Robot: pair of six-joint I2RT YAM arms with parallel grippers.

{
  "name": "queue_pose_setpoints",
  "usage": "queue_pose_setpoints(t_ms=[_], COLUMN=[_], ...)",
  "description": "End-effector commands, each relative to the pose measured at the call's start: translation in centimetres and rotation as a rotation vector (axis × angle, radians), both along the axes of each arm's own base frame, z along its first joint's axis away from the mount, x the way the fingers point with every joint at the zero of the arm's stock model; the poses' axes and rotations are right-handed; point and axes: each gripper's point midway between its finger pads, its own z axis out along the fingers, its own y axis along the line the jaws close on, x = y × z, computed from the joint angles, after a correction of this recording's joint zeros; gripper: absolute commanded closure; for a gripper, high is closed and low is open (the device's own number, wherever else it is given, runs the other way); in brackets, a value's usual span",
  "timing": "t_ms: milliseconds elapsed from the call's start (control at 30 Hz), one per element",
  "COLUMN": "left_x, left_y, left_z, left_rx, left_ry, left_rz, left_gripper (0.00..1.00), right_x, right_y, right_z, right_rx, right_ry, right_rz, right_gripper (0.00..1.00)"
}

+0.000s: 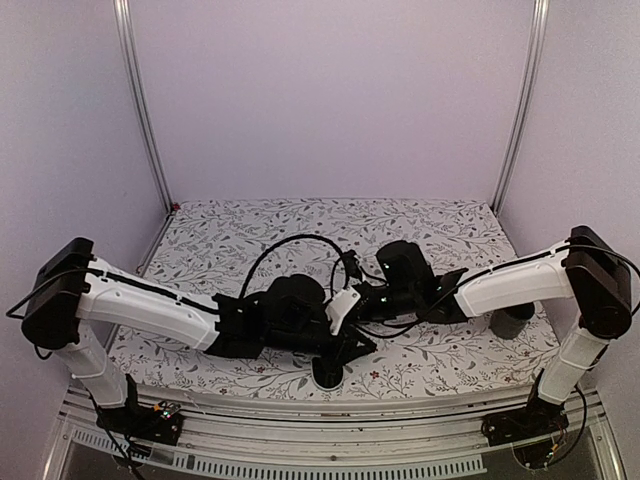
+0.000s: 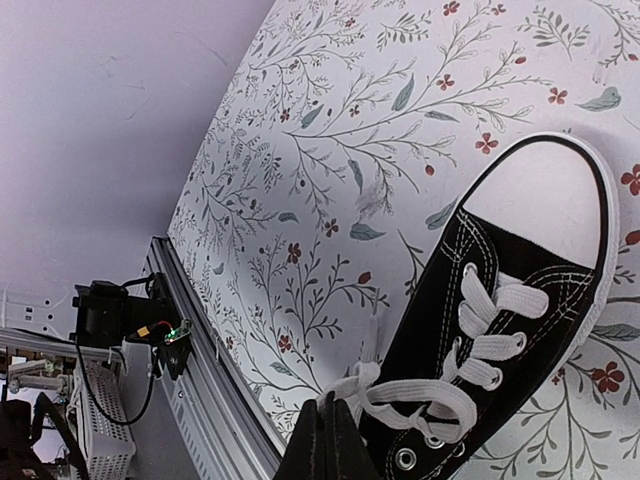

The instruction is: Tie the shoes

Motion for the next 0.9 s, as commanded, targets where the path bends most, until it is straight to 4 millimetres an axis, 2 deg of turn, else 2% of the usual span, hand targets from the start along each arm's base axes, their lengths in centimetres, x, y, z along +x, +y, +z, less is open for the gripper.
queue_pose_setpoints(t_ms=[0, 167, 233, 267, 400, 500, 633, 867], left_x=[-0.2, -0.1, 0.1, 0.2, 0.4, 0.6, 0.5, 0.9], left_y=[-0.7, -0.3, -0.2, -0.1, 0.2, 0.9, 2.7, 7.2], left_z=[-2.7, -6.0, -6.6, -6.5, -4.0, -2.4, -1.5, -0.7], left_rx=[0.111, 0.218, 0.253, 0.257, 0.178, 0.139, 0.125, 0.125], left_ry=[-0.076, -0.106, -0.115, -0.129, -0.167, -0.171, -0.172, -0.174], left_rz=[-0.005, 0.022, 0.049, 0.068, 0.116, 0.151, 0.17, 0.235], left_gripper=[1.0, 1.0, 0.97, 0.93, 0.6, 0.45, 0.38, 0.31], right_x=[0.4, 0.4, 0.5, 0.5, 0.5, 0.4, 0.3, 0.3], right_y=[0.2, 0.0, -0.1, -0.1, -0.2, -0.3, -0.6, -1.2], right_z=[1.0, 1.0, 0.9, 1.0, 0.9, 0.9, 0.8, 1.8], right_rx=[0.01, 0.008, 0.005, 0.005, 0.004, 0.004, 0.001, 0.018], right_ry=[-0.02, -0.021, -0.021, -0.024, -0.018, -0.016, -0.014, -0.025], right_rz=[0.015, 0.012, 0.008, 0.007, 0.004, 0.001, -0.006, -0.029], right_gripper=[0.98, 0.98, 0.98, 0.98, 0.98, 0.98, 0.98, 0.98])
